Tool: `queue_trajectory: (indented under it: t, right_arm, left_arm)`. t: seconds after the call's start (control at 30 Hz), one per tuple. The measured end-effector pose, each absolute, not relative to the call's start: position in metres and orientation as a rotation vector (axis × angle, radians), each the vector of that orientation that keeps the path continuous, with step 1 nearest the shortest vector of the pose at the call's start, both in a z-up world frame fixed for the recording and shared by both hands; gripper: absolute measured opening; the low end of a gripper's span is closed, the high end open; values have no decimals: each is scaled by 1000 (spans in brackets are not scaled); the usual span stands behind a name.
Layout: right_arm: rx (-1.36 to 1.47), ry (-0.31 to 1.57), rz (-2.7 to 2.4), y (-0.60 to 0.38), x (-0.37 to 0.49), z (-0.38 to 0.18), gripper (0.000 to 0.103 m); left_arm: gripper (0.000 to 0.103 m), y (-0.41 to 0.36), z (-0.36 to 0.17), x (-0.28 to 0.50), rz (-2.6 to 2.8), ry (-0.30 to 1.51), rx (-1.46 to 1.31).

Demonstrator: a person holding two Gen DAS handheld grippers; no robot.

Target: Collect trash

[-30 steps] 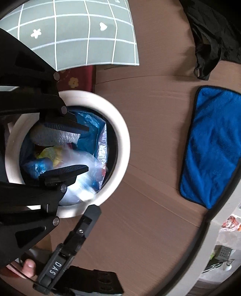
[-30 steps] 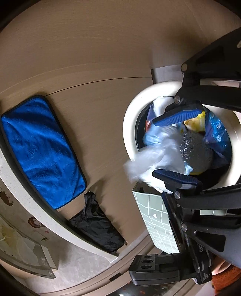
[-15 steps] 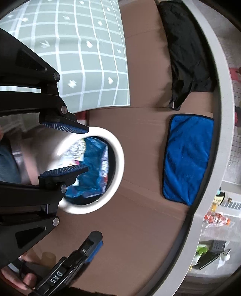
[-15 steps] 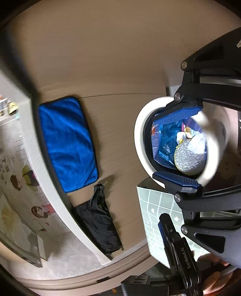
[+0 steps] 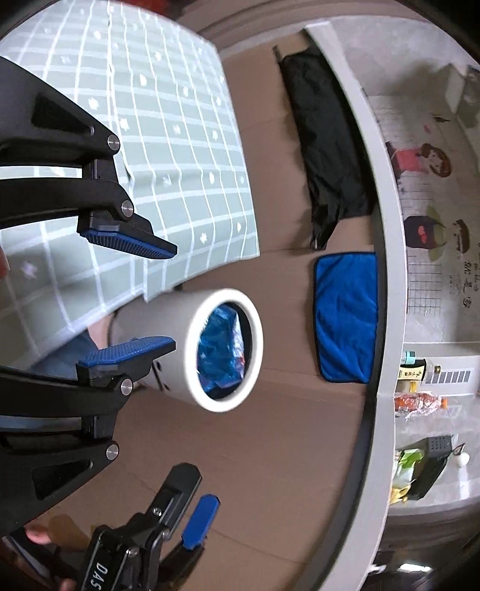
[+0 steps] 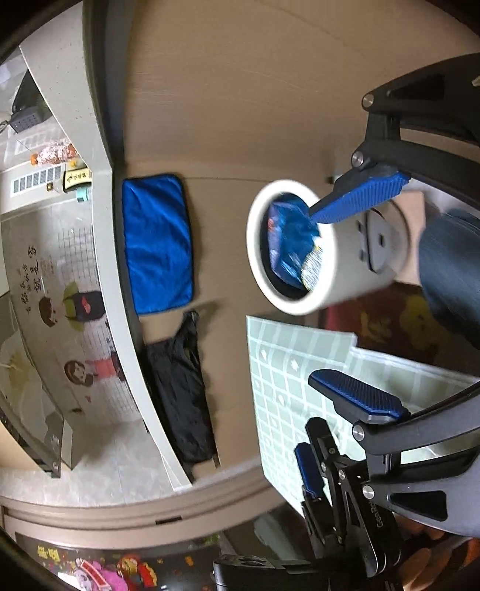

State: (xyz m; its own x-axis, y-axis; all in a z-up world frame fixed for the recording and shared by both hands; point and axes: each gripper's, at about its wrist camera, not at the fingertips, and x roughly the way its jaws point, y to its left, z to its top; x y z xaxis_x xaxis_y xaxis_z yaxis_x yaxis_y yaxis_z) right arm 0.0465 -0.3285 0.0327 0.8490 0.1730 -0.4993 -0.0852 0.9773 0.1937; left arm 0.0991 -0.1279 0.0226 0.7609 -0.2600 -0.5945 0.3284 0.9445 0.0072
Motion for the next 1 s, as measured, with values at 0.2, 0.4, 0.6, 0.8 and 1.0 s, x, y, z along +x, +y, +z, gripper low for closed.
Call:
queue_trajectory:
  t: [0.2,0.4,0.6,0.8,1.0]
  right_arm:
    - [152,527,80,-313,3,37,79]
    - [137,535,82,-295,-22,35,79]
    - [145,554,95,-291,-33,32,79]
    - [123,553,91,-280,-43,31,79]
    - [140,569,97,-280,-43,28,79]
  left_arm:
    - [45,-109,33,56,-288,591,132]
    - [45,-100,43,23,-284,546,102]
    - [45,-93,38,10,-271,589,83]
    - [45,-81,39,1,-216,574,76]
    - [45,-72,34,-4,-185,588,66]
